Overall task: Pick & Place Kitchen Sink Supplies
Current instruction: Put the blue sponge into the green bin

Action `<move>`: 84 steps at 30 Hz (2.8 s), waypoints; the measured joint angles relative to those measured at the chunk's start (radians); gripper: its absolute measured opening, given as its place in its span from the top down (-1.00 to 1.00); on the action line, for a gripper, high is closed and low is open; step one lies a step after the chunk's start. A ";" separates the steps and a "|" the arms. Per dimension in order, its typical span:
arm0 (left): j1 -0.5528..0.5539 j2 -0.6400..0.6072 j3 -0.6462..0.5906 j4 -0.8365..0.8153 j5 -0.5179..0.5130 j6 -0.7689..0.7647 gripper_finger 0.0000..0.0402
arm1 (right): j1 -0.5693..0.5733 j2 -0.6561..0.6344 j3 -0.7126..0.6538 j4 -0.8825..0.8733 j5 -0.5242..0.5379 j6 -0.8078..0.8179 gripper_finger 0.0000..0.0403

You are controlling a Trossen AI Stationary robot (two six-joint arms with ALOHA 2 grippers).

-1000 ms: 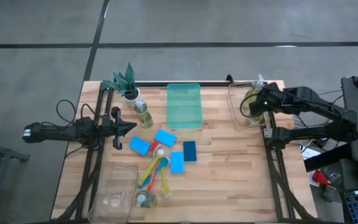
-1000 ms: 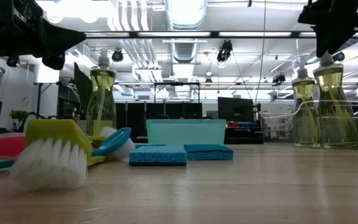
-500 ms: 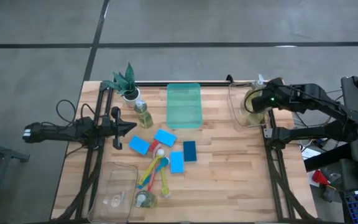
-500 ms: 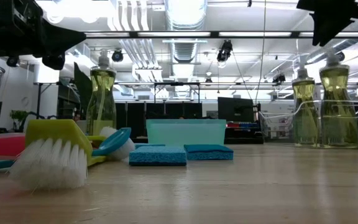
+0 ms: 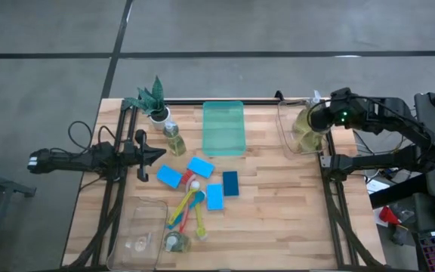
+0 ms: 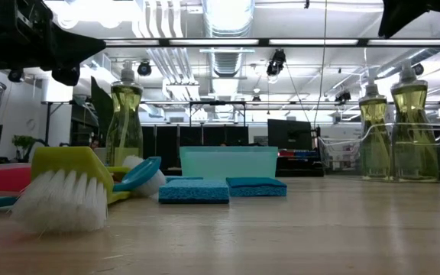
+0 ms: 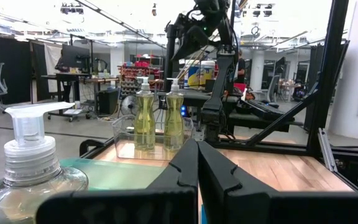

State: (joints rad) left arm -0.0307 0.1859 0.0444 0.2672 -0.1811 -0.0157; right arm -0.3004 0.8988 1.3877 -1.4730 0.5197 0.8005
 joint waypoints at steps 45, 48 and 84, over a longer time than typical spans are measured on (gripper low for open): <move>0.000 0.000 0.000 0.000 0.000 0.000 0.99 | 0.433 0.053 -0.131 0.569 -0.207 -0.255 0.96; 0.000 0.000 0.000 0.000 0.000 0.000 0.99 | 0.453 0.098 -0.143 0.596 -0.208 -0.255 0.96; 0.000 0.000 0.000 -0.006 0.000 0.000 0.99 | 0.548 0.886 0.085 0.690 -0.386 -0.530 0.64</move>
State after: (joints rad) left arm -0.0306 0.1858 0.0442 0.2608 -0.1811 -0.0154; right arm 0.2478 1.7853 1.4726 -0.7833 0.1335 0.2708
